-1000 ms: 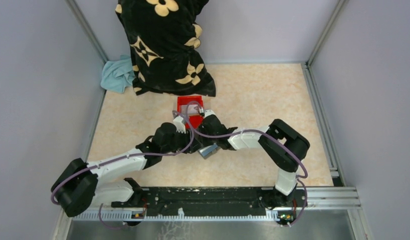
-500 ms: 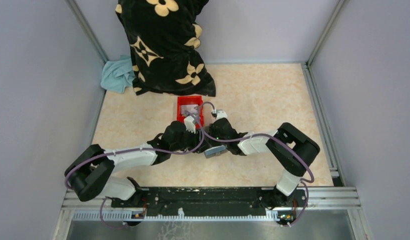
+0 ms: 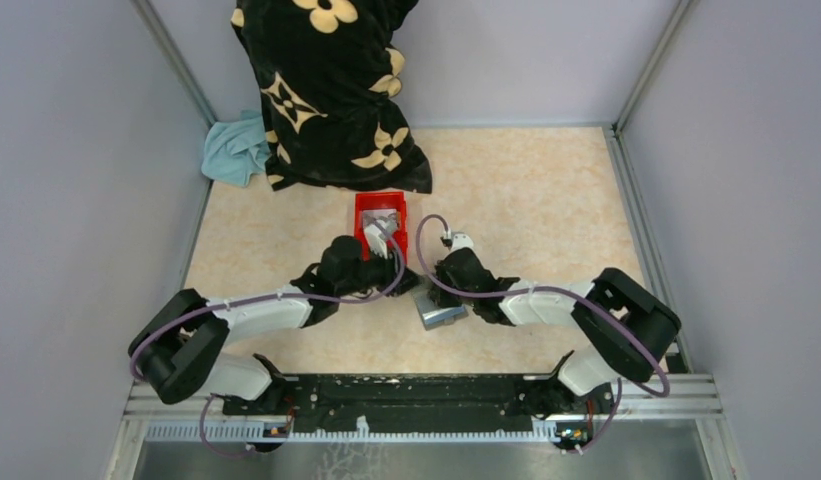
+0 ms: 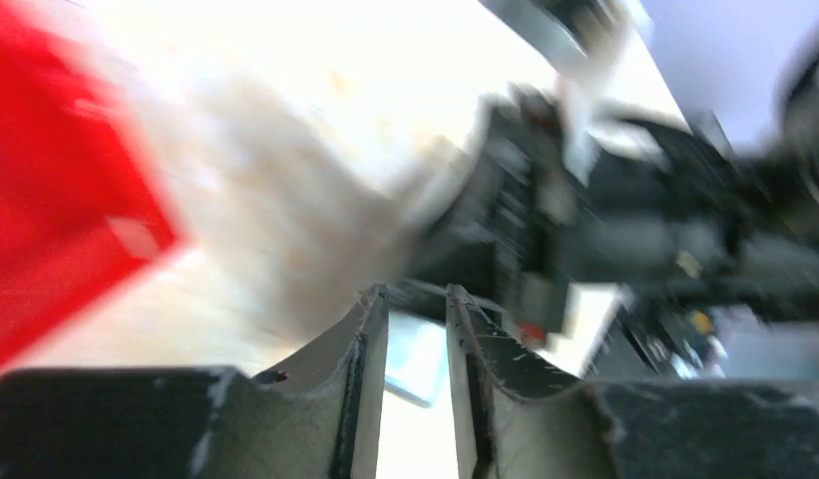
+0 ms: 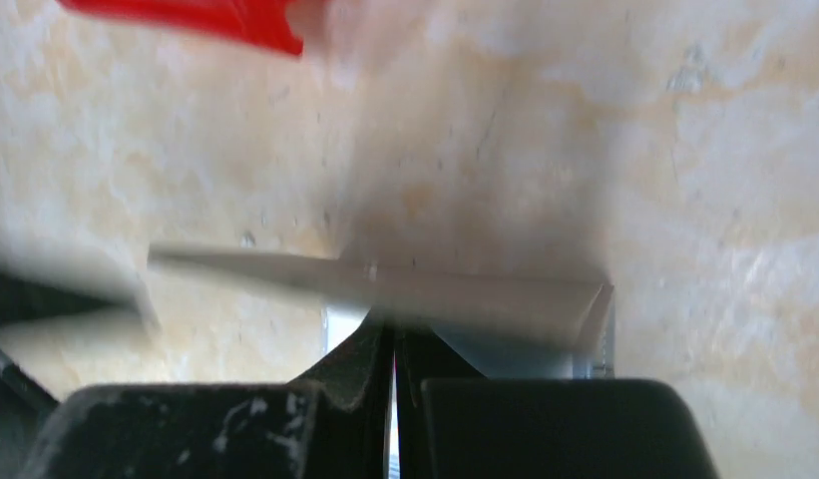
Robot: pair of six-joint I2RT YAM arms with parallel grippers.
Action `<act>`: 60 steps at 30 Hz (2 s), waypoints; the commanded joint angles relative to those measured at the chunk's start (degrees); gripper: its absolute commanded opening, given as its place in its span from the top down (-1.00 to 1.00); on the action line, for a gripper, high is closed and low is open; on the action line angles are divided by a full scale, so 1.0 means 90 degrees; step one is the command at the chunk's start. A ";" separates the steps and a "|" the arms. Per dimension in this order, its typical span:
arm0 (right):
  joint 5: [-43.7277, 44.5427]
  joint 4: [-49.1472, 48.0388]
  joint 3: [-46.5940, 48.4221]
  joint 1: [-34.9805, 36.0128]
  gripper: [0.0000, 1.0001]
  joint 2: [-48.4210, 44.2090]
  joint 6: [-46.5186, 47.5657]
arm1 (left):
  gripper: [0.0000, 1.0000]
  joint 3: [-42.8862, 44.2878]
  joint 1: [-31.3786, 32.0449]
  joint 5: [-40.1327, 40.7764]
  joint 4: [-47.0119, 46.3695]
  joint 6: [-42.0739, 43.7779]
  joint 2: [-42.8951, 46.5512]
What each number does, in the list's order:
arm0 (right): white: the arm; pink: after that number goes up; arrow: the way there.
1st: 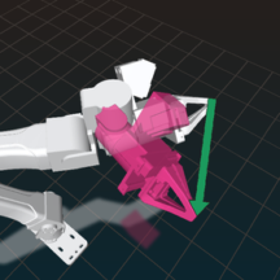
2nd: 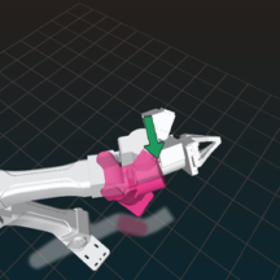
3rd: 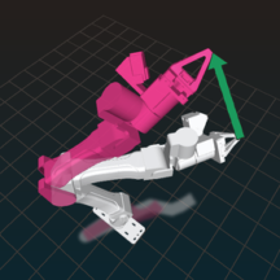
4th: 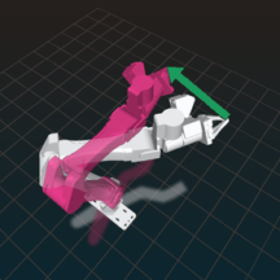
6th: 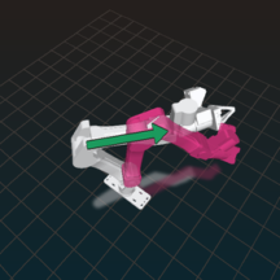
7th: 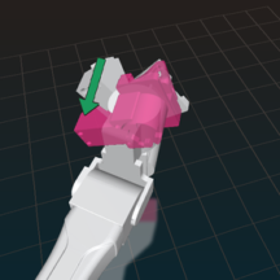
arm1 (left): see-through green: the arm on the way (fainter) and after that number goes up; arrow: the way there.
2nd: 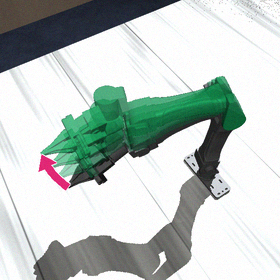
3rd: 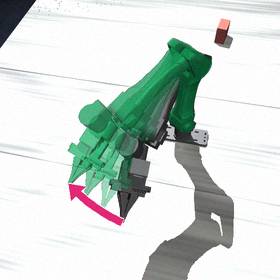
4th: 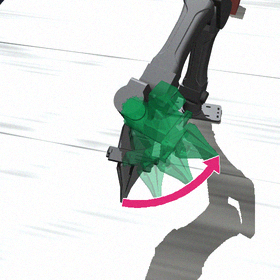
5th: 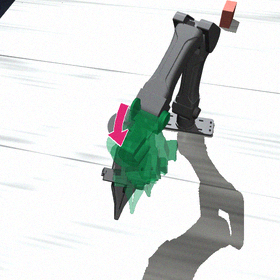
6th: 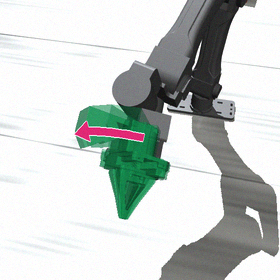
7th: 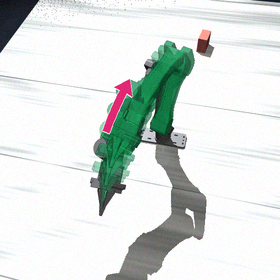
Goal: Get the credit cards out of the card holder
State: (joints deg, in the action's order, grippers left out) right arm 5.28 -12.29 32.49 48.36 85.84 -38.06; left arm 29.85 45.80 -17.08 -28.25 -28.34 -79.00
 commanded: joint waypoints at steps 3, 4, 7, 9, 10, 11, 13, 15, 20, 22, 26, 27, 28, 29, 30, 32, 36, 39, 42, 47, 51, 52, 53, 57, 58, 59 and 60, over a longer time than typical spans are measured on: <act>-0.0482 0.1135 -0.0377 0.0027 1.00 -0.0386 0.0200 | 0.76 -0.0124 -0.0593 0.0958 -0.0206 0.0051 0.0522; -0.0479 0.1141 -0.0380 0.0016 1.00 -0.0387 0.0203 | 0.88 -0.0147 -0.0601 0.0955 -0.0167 0.0053 0.0596; -0.0521 0.1122 -0.0395 0.0004 1.00 -0.0389 0.0207 | 1.00 -0.0175 -0.0613 0.0875 -0.0064 0.0094 0.0648; -0.0532 0.1112 -0.0379 0.0002 1.00 -0.0379 0.0211 | 1.00 -0.0212 -0.0615 0.0548 -0.0184 0.0050 0.0616; -0.0528 0.1112 -0.0369 -0.0005 1.00 -0.0370 0.0215 | 1.00 -0.0222 -0.0609 0.0342 -0.0248 -0.0012 0.0606; -0.0530 0.1112 -0.0363 -0.0005 1.00 -0.0348 0.0216 | 1.00 -0.0241 -0.0606 0.0109 -0.0353 -0.0086 0.0609; -0.0540 0.1104 -0.0362 -0.0027 1.00 -0.0330 0.0209 | 1.00 -0.0361 -0.0582 -0.0352 -0.0738 -0.0213 0.0621; -0.0569 0.1081 -0.0362 -0.0038 1.00 -0.0334 0.0199 | 1.00 -0.0499 -0.0489 -0.0784 -0.1134 -0.0173 0.0606; -0.0655 0.1005 -0.0377 -0.0077 1.00 -0.0342 0.0177 | 1.00 -0.0744 -0.0368 -0.2069 -0.2020 0.0121 0.0404; -0.0664 0.0993 -0.0386 -0.0075 1.00 -0.0323 0.0172 | 1.00 -0.0716 -0.0330 -0.2292 -0.2112 0.0193 0.0333; -0.0736 0.0921 -0.0452 -0.0094 1.00 -0.0338 0.0131 | 1.00 -0.0528 -0.0287 -0.2529 -0.1866 0.0507 0.0070; -0.0760 0.0909 -0.0463 -0.0106 1.00 -0.0364 0.0120 | 1.00 -0.0458 -0.0285 -0.2518 -0.1740 0.0620 -0.0051; -0.0758 0.0907 -0.0465 -0.0109 1.00 -0.0388 0.0113 | 1.00 -0.0406 -0.0286 -0.2468 -0.1622 0.0752 -0.0197; -0.0753 0.0912 -0.0465 -0.0117 1.00 -0.0410 0.0117 | 1.00 -0.0363 -0.0292 -0.2387 -0.1591 0.0867 -0.0357; -0.0753 0.0927 -0.0466 -0.0126 1.00 -0.0428 0.0118 | 1.00 -0.0315 -0.0294 -0.2332 -0.1588 0.0911 -0.0510; -0.0746 0.0977 -0.0468 -0.0128 1.00 -0.0486 0.0118 | 1.00 -0.0168 -0.0294 -0.2176 -0.1575 0.0930 -0.0857; -0.0709 0.1064 -0.0566 -0.0138 1.00 -0.0669 0.0117 | 1.00 0.0122 -0.0299 -0.1948 -0.1613 0.0871 -0.1454; -0.0657 0.1142 -0.0702 -0.0143 1.00 -0.0843 0.0111 | 1.00 0.0238 -0.0327 -0.1522 -0.1612 0.0837 -0.1680; -0.0659 0.1182 -0.0858 -0.0156 1.00 -0.1008 0.0106 | 1.00 0.0350 -0.0398 -0.1277 -0.1578 0.0769 -0.1829; -0.0754 0.1230 -0.1090 -0.0157 1.00 -0.1267 0.0074 | 1.00 0.0676 -0.0402 -0.1170 -0.1524 0.0662 -0.2153; -0.0712 0.1412 -0.1148 -0.0153 1.00 -0.1490 0.0078 | 1.00 0.0833 -0.0402 -0.1273 -0.1601 0.0450 -0.2552; -0.0713 0.1456 -0.1154 -0.0155 1.00 -0.1550 0.0082 | 1.00 0.0834 -0.0402 -0.1280 -0.1656 0.0394 -0.2638; -0.0705 0.1507 -0.1150 -0.0158 1.00 -0.1608 0.0087 | 1.00 0.0826 -0.0394 -0.1307 -0.1701 0.0335 -0.2705; -0.0706 0.1678 -0.1129 -0.0158 1.00 -0.1745 0.0131 | 1.00 0.0729 -0.0314 -0.1431 -0.1963 0.0103 -0.2939; -0.0708 0.1689 -0.1129 -0.0156 1.00 -0.1774 0.0132 | 1.00 0.0683 -0.0284 -0.1434 -0.2023 0.0053 -0.2973; -0.0702 0.1702 -0.1125 -0.0158 1.00 -0.1790 0.0134 | 1.00 0.0636 -0.0264 -0.1451 -0.2090 -0.0006 -0.3019; -0.0641 0.1749 -0.1105 -0.0158 1.00 -0.1796 0.0130 | 1.00 0.0566 -0.0240 -0.1469 -0.2169 -0.0096 -0.3053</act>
State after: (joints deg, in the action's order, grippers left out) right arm -1.67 -2.15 23.24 47.07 70.46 -37.74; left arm 36.40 42.78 -28.91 -43.33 -26.33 -105.06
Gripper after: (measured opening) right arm 0.004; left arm 0.005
